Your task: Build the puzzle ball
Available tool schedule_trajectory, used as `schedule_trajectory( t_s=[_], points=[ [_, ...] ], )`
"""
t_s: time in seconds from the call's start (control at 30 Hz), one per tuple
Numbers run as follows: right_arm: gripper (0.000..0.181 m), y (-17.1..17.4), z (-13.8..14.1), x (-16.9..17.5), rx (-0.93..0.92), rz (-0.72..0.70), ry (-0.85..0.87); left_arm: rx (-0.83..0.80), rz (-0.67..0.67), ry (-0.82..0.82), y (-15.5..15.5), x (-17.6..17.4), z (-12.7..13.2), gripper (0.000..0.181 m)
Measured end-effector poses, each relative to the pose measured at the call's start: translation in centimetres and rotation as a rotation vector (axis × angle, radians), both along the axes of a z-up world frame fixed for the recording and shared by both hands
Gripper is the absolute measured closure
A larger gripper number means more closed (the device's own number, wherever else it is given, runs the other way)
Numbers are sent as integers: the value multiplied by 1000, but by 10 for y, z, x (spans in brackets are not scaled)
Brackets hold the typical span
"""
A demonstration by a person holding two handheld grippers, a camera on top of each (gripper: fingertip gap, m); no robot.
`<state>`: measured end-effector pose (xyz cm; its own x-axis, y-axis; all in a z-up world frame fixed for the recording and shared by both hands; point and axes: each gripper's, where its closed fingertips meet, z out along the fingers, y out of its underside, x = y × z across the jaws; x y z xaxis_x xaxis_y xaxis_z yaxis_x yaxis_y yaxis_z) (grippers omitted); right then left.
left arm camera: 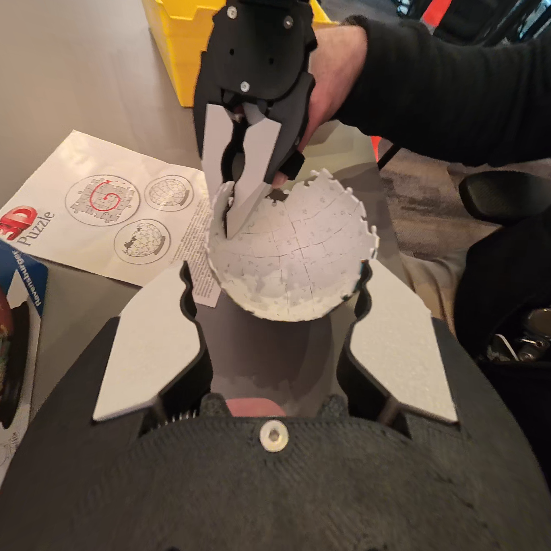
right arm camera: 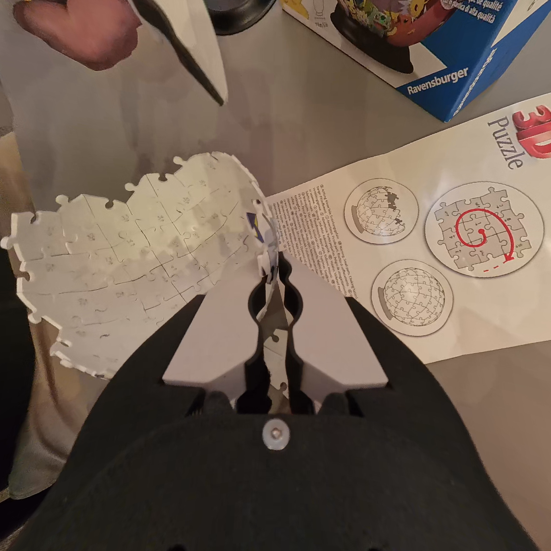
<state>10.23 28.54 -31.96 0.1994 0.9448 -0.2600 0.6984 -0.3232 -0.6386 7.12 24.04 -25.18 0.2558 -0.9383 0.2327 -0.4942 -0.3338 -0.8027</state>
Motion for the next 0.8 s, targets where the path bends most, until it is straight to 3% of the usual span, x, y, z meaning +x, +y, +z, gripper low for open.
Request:
schedule_trajectory(
  t_s=[0.23, 0.4, 0.6, 0.8],
  points=[
    [175, 1, 2, -1, 3, -15, 12, 62, 163, 8, 39, -4, -11, 104],
    [177, 1, 9, -2, 28, -21, 25, 130, 104, 104, 31, 11, -29, 117],
    [179, 0, 10, -4, 36, -25, 32, 234, 125, 261, 38, 13, -49, 141],
    [180, 0, 9, -5, 39, -34, 33, 237, 142, 261, 41, 15, -50, 153]
  ],
)
